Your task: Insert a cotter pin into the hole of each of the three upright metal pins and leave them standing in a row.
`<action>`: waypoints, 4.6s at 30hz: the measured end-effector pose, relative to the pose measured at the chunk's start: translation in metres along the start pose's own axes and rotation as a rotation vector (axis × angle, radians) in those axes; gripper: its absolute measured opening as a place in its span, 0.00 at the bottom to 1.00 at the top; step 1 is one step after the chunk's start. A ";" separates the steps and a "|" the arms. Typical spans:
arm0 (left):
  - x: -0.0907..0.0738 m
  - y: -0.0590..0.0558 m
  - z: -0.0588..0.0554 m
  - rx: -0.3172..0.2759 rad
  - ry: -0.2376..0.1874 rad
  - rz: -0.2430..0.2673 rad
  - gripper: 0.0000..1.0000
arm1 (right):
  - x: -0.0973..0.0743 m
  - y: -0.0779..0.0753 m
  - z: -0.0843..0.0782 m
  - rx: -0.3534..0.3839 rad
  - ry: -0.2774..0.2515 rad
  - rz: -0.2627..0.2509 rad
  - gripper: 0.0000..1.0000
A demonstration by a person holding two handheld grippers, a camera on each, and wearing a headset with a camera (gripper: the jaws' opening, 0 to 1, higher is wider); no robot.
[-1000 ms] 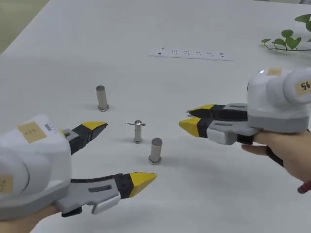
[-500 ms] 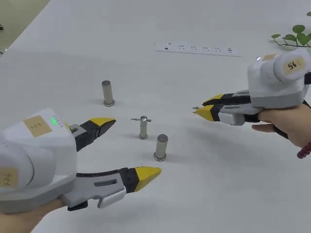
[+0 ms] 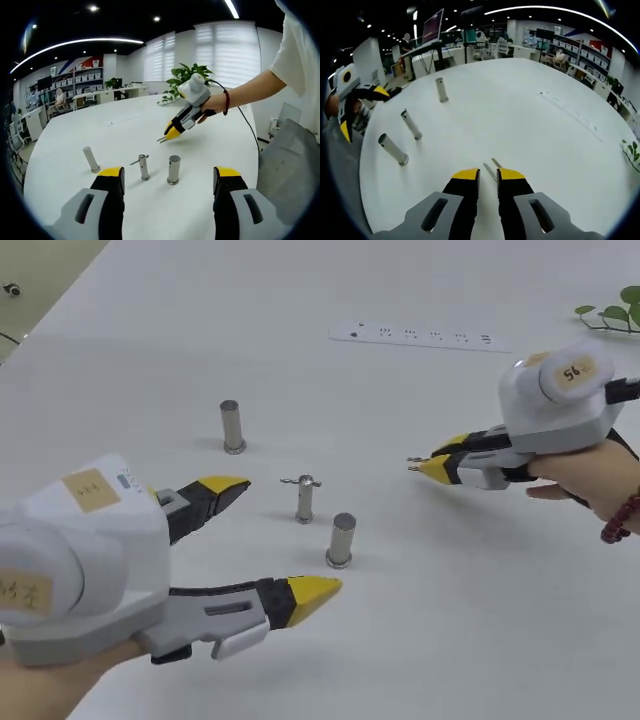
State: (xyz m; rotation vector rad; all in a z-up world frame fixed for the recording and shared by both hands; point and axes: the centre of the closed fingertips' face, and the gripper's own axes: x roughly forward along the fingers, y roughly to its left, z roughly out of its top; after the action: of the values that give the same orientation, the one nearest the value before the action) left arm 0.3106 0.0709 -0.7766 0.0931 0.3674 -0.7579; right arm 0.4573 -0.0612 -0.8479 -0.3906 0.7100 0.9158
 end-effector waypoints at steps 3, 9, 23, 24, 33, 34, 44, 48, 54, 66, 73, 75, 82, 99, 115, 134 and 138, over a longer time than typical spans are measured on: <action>0.000 0.000 -0.001 -0.001 0.003 0.001 0.71 | 0.001 -0.004 -0.007 -0.015 0.036 -0.008 0.15; -0.001 0.000 0.000 0.000 0.002 0.003 0.70 | 0.001 -0.007 -0.022 -0.025 0.125 -0.011 0.15; 0.001 -0.002 -0.002 -0.007 0.013 -0.006 0.69 | 0.000 -0.007 -0.020 -0.020 0.177 0.022 0.11; 0.001 -0.002 -0.002 -0.008 0.013 -0.006 0.69 | 0.000 -0.008 -0.020 -0.027 0.183 0.019 0.11; 0.000 -0.003 -0.004 -0.006 0.019 -0.008 0.68 | 0.000 -0.006 -0.021 -0.103 0.230 0.000 0.05; 0.000 -0.003 -0.004 -0.005 0.020 -0.009 0.68 | 0.000 -0.006 -0.021 -0.115 0.235 -0.002 0.05; 0.000 -0.004 -0.004 0.002 0.026 -0.012 0.67 | 0.001 -0.003 -0.020 -0.209 0.253 -0.017 0.03; -0.002 -0.005 -0.003 0.007 0.026 -0.012 0.67 | 0.001 0.001 -0.017 -0.208 0.233 -0.013 0.02; -0.003 -0.005 -0.001 0.011 0.023 -0.010 0.65 | -0.005 0.008 -0.009 -0.225 0.206 -0.009 0.02; -0.005 0.000 0.008 -0.029 0.017 -0.003 0.55 | -0.023 0.033 0.012 -0.327 0.143 0.011 0.02; -0.004 -0.001 0.015 -0.034 0.014 -0.006 0.50 | -0.038 0.062 0.031 -0.398 0.088 0.032 0.02; -0.004 0.000 0.017 -0.036 0.017 -0.006 0.48 | -0.041 0.070 0.036 -0.414 0.073 0.043 0.02; -0.004 0.001 0.022 -0.071 0.014 -0.007 0.43 | -0.049 0.097 0.049 -0.458 0.028 0.079 0.02; 0.008 -0.003 0.033 -0.113 0.012 -0.035 0.28 | -0.057 0.147 0.064 -0.533 -0.034 0.166 0.02; 0.012 -0.016 0.033 -0.218 0.020 -0.093 0.14 | -0.064 0.168 0.064 -0.679 -0.046 0.166 0.02; 0.012 -0.026 0.030 -0.328 0.047 -0.139 0.02 | -0.068 0.178 0.062 -0.802 -0.048 0.154 0.02; 0.012 -0.027 0.030 -0.352 0.048 -0.143 0.02 | -0.069 0.178 0.062 -0.819 -0.047 0.151 0.02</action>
State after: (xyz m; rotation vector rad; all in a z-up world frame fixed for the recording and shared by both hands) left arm 0.3088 0.0371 -0.7518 -0.2488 0.5520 -0.8219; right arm 0.3063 0.0357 -0.7581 -1.0422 0.2910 1.3387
